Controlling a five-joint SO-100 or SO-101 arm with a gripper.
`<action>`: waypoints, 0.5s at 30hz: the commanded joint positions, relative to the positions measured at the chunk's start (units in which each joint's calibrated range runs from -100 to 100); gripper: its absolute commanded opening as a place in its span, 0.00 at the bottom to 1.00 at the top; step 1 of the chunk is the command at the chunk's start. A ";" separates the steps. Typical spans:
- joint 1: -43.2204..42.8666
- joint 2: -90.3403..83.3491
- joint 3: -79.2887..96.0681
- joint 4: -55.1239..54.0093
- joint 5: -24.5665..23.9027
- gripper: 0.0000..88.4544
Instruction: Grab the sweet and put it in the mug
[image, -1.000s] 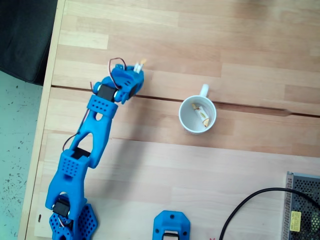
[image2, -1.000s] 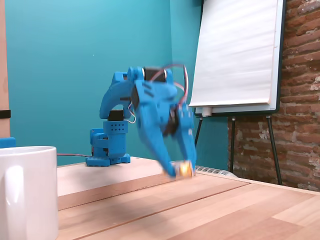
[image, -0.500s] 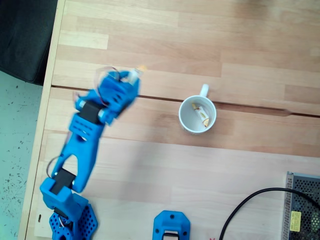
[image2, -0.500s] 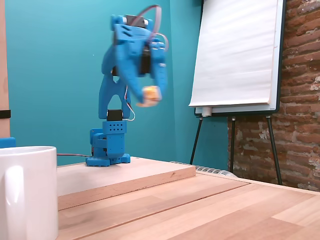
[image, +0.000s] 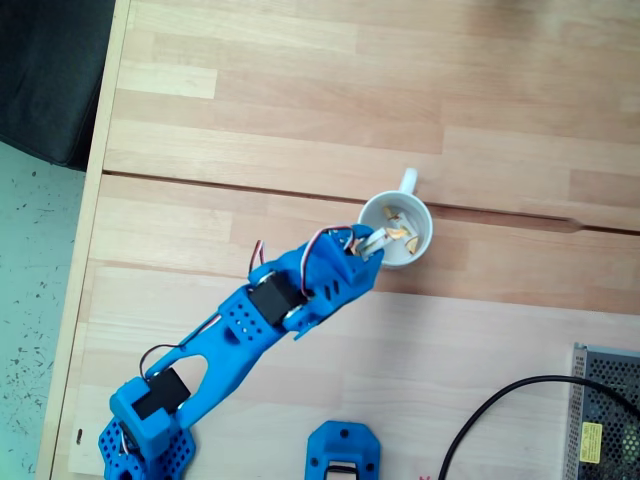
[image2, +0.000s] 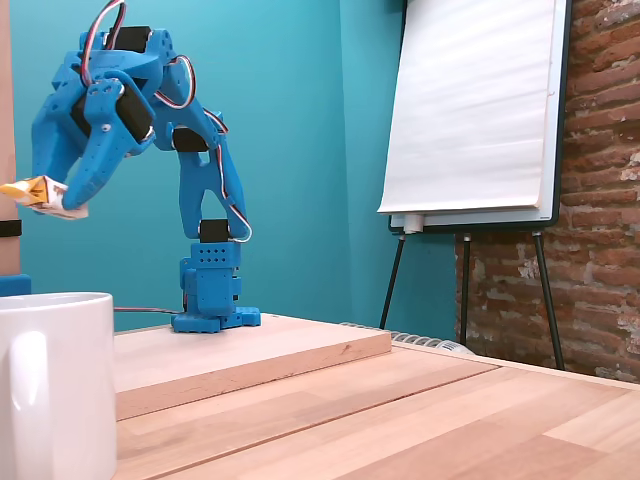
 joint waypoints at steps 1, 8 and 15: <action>1.82 -4.22 -0.48 -0.70 -0.05 0.04; 1.75 -2.59 -0.30 -11.43 0.00 0.04; 2.33 2.41 -0.30 -14.90 0.00 0.04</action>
